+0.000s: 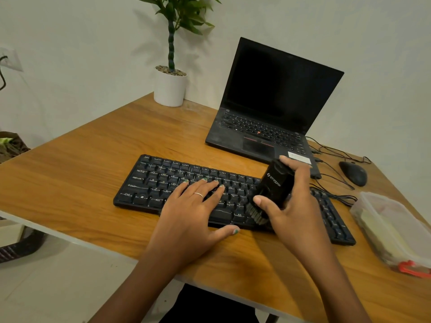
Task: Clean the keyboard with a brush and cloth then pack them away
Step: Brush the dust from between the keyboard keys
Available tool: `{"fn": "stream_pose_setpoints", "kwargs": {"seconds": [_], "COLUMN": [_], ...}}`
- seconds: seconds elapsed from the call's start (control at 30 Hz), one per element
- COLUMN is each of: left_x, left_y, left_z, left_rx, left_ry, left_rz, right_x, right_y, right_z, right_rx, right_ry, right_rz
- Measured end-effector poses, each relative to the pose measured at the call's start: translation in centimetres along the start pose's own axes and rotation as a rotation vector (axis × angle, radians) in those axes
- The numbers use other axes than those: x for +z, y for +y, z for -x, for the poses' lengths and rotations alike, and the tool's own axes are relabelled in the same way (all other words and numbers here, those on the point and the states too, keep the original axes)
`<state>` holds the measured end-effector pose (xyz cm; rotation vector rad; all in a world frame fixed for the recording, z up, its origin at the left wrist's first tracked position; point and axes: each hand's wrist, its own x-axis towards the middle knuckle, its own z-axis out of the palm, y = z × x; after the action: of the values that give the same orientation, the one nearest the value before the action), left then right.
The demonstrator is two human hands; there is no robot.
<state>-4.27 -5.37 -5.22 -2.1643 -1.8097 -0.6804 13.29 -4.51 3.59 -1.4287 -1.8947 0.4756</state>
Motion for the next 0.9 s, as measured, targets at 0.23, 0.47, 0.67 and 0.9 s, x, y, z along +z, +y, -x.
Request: {"fn": "stream_pose_setpoints", "kwargs": {"seconds": [0.23, 0.47, 0.67, 0.9], "left_x": [0.1, 0.2, 0.2, 0.0], "left_y": [-0.1, 0.0, 0.0, 0.0], "left_z": [0.0, 0.0, 0.0, 0.0], "left_rx": [-0.002, -0.007, -0.019, -0.003], "left_ry": [0.006, 0.002, -0.013, -0.023], "left_rz": [0.002, 0.005, -0.004, 0.008], "right_x": [0.7, 0.3, 0.8, 0.5], "right_y": [-1.2, -1.6, -0.5, -0.5], "right_z": [0.7, 0.0, 1.0, 0.5], "right_rx": [-0.071, -0.035, -0.051, -0.048], "right_ry": [-0.029, -0.019, 0.003, -0.026], "right_rz": [0.131, 0.188, 0.07, 0.102]}}
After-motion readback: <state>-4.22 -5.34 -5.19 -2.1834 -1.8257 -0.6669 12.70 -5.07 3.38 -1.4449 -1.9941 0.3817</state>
